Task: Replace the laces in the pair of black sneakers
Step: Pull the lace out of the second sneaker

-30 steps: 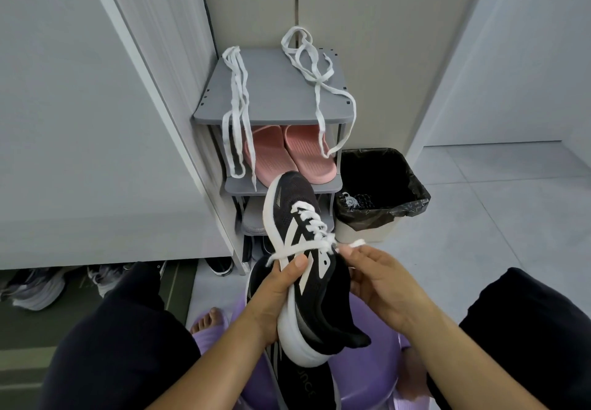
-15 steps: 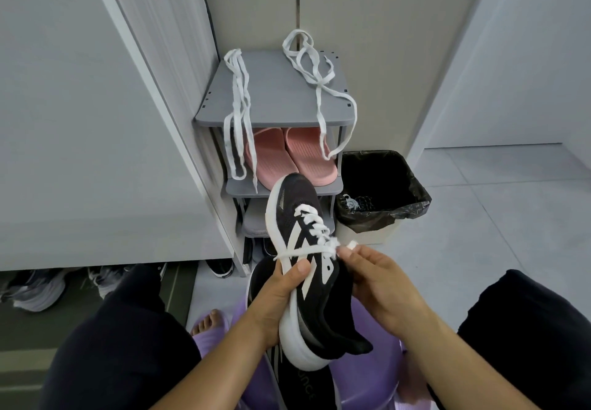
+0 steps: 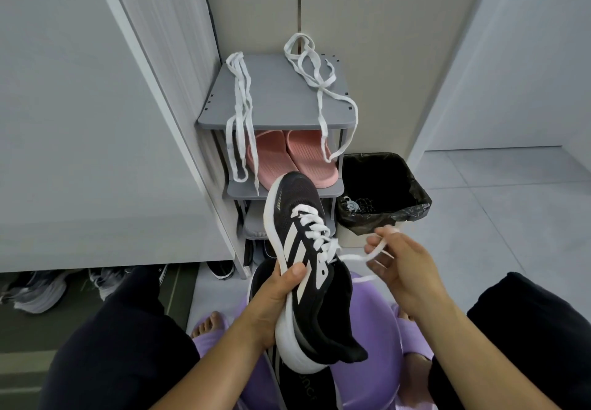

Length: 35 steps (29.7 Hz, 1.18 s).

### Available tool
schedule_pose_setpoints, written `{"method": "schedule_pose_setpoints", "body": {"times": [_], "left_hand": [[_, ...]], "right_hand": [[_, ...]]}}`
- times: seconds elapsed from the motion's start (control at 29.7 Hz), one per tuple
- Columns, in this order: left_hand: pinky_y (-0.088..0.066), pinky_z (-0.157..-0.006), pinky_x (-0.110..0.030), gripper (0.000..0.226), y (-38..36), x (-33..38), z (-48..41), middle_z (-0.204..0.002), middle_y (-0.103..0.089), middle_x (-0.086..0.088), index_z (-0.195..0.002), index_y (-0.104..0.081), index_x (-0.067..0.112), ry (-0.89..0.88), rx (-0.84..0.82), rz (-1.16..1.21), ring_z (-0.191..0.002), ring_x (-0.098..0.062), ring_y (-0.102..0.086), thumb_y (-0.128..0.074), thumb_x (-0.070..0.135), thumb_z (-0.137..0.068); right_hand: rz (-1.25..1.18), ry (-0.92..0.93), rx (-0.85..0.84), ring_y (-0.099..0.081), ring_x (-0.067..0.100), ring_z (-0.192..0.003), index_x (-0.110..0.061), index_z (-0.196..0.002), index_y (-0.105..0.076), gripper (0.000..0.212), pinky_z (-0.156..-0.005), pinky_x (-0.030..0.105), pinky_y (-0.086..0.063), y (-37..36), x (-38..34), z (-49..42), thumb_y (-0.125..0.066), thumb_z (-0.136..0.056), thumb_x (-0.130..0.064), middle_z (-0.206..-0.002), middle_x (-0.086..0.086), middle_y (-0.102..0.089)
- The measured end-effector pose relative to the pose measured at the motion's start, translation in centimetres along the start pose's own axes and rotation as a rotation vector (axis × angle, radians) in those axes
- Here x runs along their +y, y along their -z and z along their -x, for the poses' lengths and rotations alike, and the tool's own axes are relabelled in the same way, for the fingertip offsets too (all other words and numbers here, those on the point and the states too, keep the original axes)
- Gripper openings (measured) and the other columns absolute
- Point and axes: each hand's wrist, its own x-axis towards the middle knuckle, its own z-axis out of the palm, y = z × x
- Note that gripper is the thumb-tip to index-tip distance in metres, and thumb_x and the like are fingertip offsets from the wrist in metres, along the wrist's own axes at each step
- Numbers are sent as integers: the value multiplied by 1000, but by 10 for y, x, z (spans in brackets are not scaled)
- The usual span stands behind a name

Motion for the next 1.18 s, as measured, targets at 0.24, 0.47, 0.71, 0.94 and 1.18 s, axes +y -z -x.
{"method": "schedule_pose_setpoints", "body": {"times": [0.24, 0.47, 0.71, 0.94, 1.18], "left_hand": [[-56, -75, -35, 105, -2, -4, -2, -110, -66, -18, -130, -47, 8, -40, -16, -34, -95, -28, -67, -93, 36, -41], [-55, -81, -35, 109, 2, -7, -4, -116, -64, -18, -133, -46, 8, -14, 39, -34, -101, -27, -64, -93, 41, -41], [-50, -93, -43, 118, 3, -8, 1, -122, -59, -23, -135, -42, 4, 60, -8, 12, -111, -34, -59, -93, 45, -37], [-52, -88, -31, 101, -6, -5, 1, -126, -60, -13, -133, -43, 13, -93, -104, -123, -113, -25, -60, -88, 48, -50], [-50, -82, -20, 83, -17, 9, -3, -124, -53, 0, -123, -36, 29, -521, 201, -548, -107, -8, -60, -75, 57, -55]], "right_hand": [[397, -102, -322, -67, 28, -88, -7, -103, -62, 54, -80, 41, -52, -19, 19, 26, -56, -75, -52, -97, 11, -70], [378, 63, -257, -68, 21, -69, -4, -86, -62, 28, -61, 26, -56, -25, 24, 33, -45, -97, -24, -78, 16, -69], [263, -69, -170, -59, 17, -64, -9, -77, -55, 39, -57, 24, -49, -7, 4, 10, -42, -95, -42, -69, 3, -62], [265, -66, -527, -56, 17, -120, -18, -142, -31, 98, -107, 39, -41, -15, 31, 33, -71, -64, -62, -131, 5, -58], [287, 210, -509, -62, 1, -104, -39, -122, -38, 74, -80, 15, -50, -17, 30, 29, -72, -56, -39, -109, -19, -67]]}}
